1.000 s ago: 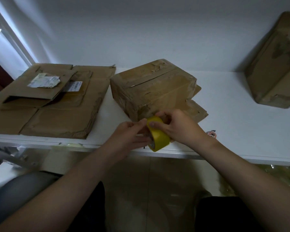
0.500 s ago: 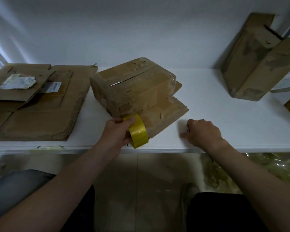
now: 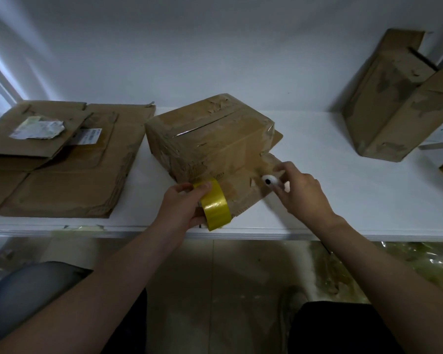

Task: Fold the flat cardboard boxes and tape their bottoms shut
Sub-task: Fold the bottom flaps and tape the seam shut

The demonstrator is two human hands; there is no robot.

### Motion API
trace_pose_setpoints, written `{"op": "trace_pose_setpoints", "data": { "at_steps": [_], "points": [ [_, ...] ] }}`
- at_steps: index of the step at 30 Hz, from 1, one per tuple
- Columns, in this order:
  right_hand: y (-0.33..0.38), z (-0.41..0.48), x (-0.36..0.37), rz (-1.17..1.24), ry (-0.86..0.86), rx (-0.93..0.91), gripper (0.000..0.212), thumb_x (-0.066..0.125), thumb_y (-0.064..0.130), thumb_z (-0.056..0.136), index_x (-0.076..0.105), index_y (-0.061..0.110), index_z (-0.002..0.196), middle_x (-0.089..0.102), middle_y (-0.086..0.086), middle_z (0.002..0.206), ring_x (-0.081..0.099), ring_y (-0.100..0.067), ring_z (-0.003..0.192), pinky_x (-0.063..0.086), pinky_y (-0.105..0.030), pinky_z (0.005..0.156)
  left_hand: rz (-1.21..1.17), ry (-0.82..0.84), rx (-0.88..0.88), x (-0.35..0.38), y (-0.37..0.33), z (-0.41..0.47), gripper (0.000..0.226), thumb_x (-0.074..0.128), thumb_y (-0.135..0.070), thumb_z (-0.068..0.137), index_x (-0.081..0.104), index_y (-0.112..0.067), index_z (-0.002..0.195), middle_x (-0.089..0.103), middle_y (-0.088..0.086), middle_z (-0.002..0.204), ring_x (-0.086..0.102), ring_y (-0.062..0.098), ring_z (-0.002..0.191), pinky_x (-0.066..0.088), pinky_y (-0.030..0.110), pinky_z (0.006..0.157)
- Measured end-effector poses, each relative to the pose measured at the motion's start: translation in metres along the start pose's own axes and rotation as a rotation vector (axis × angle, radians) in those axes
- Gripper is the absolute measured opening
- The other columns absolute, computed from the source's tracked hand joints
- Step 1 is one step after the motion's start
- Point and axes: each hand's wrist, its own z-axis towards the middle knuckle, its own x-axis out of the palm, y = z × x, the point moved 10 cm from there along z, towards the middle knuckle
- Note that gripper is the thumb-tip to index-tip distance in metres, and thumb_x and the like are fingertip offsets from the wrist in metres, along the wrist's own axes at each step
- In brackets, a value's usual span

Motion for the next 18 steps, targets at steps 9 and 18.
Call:
{"op": "trace_pose_setpoints", "data": {
  "at_steps": [9,18],
  "points": [
    [0.128,0.035,0.001,0.202,0.081,-0.403,0.018,0.068,0.030,0.095,0.072,0.033,0.112,0.071,0.014,0.106,0.063,-0.006,0.087,0.054,-0.033,0.076,-0.079,0.097,-0.022,0.011,0.002,-0.008,0.064,0.080,-0.023,0.086,0.047,-0.013,0.140,0.066,0.016,0.124,0.075,0.031,0.092,0.062,0.040,0.066],
    [0.179,0.037,0.028,-0.075,0.105,-0.693,0.020,0.065,0.022,0.095,0.072,0.030,0.112,0.066,0.008,0.108,0.066,-0.019,0.087,0.049,-0.033,0.059,-0.130,0.071,-0.030,0.007,0.004,-0.010,0.053,0.080,-0.020,0.085,0.048,-0.020,0.128,0.066,0.013,0.119,0.075,0.026,0.086,0.062,0.035,0.062]
  ]
}}
